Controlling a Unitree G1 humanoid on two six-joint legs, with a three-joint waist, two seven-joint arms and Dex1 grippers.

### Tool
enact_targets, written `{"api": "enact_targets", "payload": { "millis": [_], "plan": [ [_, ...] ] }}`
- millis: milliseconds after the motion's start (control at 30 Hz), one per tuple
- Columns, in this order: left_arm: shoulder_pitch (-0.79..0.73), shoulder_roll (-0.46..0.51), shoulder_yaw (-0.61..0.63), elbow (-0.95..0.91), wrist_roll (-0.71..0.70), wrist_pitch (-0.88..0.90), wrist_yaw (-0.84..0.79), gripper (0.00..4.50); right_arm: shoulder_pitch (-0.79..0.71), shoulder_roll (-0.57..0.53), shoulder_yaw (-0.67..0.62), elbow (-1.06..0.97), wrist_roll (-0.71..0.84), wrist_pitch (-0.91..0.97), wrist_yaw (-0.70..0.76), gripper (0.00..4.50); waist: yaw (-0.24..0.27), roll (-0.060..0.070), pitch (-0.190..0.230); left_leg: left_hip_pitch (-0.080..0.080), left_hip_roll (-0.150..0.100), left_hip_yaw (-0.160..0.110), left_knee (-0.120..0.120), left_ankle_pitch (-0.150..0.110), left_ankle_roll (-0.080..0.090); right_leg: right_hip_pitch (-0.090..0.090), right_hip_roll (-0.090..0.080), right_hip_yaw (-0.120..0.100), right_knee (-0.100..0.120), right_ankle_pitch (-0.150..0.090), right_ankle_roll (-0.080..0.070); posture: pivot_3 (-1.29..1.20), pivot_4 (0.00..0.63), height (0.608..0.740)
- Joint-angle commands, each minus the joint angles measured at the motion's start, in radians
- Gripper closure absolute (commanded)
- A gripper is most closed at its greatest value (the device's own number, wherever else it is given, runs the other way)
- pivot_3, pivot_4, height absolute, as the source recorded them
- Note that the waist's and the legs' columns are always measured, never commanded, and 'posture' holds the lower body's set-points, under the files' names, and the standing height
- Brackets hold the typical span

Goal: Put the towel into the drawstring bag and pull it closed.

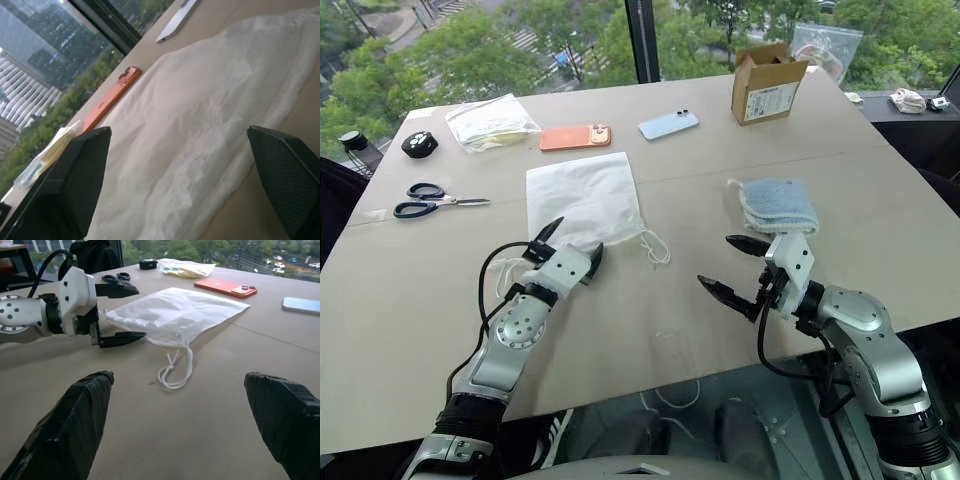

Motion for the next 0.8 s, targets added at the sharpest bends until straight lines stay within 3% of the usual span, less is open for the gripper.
{"api": "enact_targets", "payload": {
  "millis": [33, 333, 500, 800],
  "plan": [
    [-0.022, 0.025, 0.033, 0.013, 0.005, 0.026, 0.022, 0.02, -0.008, 0.0, -0.009, -0.035, -0.003, -0.018, -0.004, 0.0, 0.0, 0.0, 0.0, 0.0, 0.0, 0.0, 0.0, 0.0, 0.0, 0.0, 0.0, 0.0, 0.0, 0.0, 0.0, 0.0, 0.15, 0.74],
    [-0.081, 0.078, 0.031, 0.056, 0.01, 0.017, 0.008, 0.02, -0.014, 0.014, 0.0, -0.032, -0.014, -0.025, -0.009, 0.0, 0.001, 0.0, 0.0, -0.001, 0.0, -0.001, 0.0, 0.0, 0.0, -0.001, 0.0, -0.001, 0.0, 0.0, 0.0, 0.0, 0.15, 0.74],
    [-0.13, 0.116, 0.01, 0.097, 0.035, -0.001, -0.003, 2.02, -0.015, 0.022, -0.002, -0.032, -0.019, -0.026, -0.011, 0.0, 0.001, -0.001, 0.0, -0.001, 0.0, -0.001, 0.0, 0.0, 0.0, -0.001, 0.0, -0.001, -0.001, 0.0, 0.0, 0.0, 0.15, 0.74],
    [-0.216, 0.179, -0.017, 0.202, 0.057, -0.057, -0.016, 2.02, -0.016, 0.028, -0.002, -0.036, -0.025, -0.029, -0.017, 0.0, -0.001, -0.001, 0.0, -0.001, 0.0, -0.001, 0.0, 0.0, 0.0, -0.002, 0.0, -0.001, 0.0, 0.0, 0.0, 0.0, 0.15, 0.74]
  ]
}}
